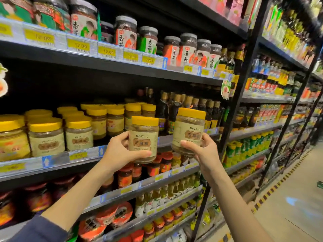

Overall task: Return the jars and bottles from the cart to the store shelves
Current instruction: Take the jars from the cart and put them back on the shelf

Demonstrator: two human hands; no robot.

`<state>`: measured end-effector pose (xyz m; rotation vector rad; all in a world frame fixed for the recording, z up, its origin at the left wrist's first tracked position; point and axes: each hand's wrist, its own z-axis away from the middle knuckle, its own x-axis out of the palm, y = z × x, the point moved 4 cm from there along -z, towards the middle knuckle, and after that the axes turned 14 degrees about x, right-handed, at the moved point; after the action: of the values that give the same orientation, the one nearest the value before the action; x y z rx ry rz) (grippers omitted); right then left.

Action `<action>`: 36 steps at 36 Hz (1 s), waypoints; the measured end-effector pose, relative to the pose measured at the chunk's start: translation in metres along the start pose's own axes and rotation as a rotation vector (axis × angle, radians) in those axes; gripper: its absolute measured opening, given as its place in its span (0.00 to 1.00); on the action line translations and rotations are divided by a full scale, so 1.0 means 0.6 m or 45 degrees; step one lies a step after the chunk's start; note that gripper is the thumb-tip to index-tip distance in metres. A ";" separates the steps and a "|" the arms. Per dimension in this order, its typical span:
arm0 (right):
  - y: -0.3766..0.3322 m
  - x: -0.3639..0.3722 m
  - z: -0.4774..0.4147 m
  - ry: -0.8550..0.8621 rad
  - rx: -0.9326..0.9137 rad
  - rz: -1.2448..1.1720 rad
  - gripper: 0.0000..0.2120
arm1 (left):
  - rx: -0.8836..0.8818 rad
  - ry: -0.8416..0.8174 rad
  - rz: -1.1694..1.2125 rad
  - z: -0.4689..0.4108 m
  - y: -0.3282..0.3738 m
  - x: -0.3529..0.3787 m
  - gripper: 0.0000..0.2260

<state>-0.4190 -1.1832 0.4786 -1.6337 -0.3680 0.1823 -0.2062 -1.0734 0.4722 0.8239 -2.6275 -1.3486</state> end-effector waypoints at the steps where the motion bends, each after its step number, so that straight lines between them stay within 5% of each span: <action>1: 0.001 0.006 -0.009 -0.029 0.004 -0.013 0.31 | -0.019 0.021 -0.014 0.001 -0.003 -0.004 0.24; 6: 0.014 0.051 -0.060 -0.157 0.066 -0.089 0.25 | -0.092 0.088 -0.112 0.004 -0.018 -0.040 0.24; 10: 0.032 0.101 -0.100 -0.228 0.104 -0.125 0.33 | -0.122 0.189 -0.211 0.005 -0.029 -0.084 0.23; 20: 0.060 0.245 -0.171 -0.361 0.107 0.008 0.28 | -0.174 0.370 -0.341 0.001 -0.051 -0.193 0.29; 36: 0.093 0.391 -0.214 -0.556 0.109 0.375 0.26 | -0.150 0.349 -0.339 0.016 -0.040 -0.266 0.24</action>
<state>-0.1499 -1.2263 0.4599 -1.5507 -0.4410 0.7751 -0.0628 -0.9989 0.4752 1.2751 -2.2699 -1.3194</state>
